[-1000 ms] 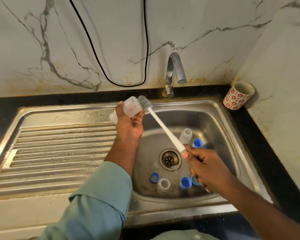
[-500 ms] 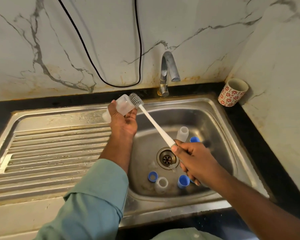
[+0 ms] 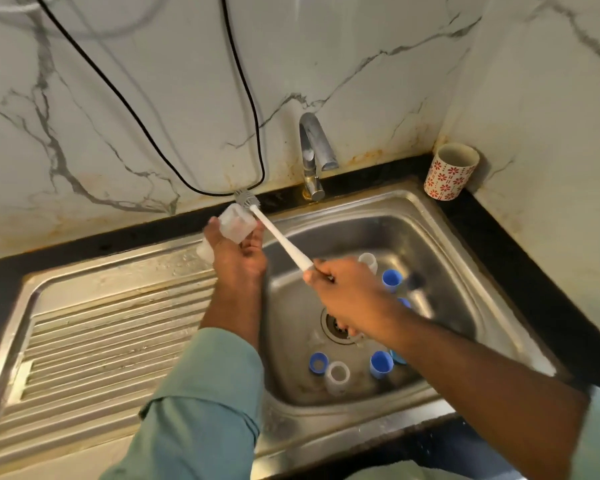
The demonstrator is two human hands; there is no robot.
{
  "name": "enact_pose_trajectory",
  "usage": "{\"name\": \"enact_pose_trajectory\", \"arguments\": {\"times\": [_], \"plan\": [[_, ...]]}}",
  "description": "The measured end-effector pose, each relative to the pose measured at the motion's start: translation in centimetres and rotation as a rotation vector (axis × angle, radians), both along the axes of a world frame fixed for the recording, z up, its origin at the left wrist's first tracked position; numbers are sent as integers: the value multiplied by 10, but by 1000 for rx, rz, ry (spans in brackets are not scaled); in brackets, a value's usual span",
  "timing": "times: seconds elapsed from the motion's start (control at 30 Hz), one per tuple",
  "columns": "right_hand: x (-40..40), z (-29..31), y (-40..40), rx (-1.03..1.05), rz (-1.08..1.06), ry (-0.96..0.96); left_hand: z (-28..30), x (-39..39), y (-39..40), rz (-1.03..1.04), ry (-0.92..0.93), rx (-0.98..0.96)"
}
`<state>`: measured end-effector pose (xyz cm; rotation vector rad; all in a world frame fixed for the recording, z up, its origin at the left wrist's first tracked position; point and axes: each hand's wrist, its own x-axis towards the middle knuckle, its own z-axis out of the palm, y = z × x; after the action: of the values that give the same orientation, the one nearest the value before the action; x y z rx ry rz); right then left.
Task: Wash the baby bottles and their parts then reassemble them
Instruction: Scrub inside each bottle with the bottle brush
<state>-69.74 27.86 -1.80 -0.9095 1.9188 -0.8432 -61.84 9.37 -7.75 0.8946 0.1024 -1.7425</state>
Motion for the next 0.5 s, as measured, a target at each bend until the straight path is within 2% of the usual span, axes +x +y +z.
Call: {"name": "enact_pose_trajectory", "arguments": {"times": [0.1,0.27,0.4,0.5], "plan": [[8,-1,5,27,72,46,-3,14,-20,70,-31,13],[3,-3,9,44,15,34,-12,8,-8,-8,-113,6],[5,0,32,105,110,85,-23,14,-9,7,-164,52],[1,3,26,108,9,57,-20,1,5,-76,-110,6]]}}
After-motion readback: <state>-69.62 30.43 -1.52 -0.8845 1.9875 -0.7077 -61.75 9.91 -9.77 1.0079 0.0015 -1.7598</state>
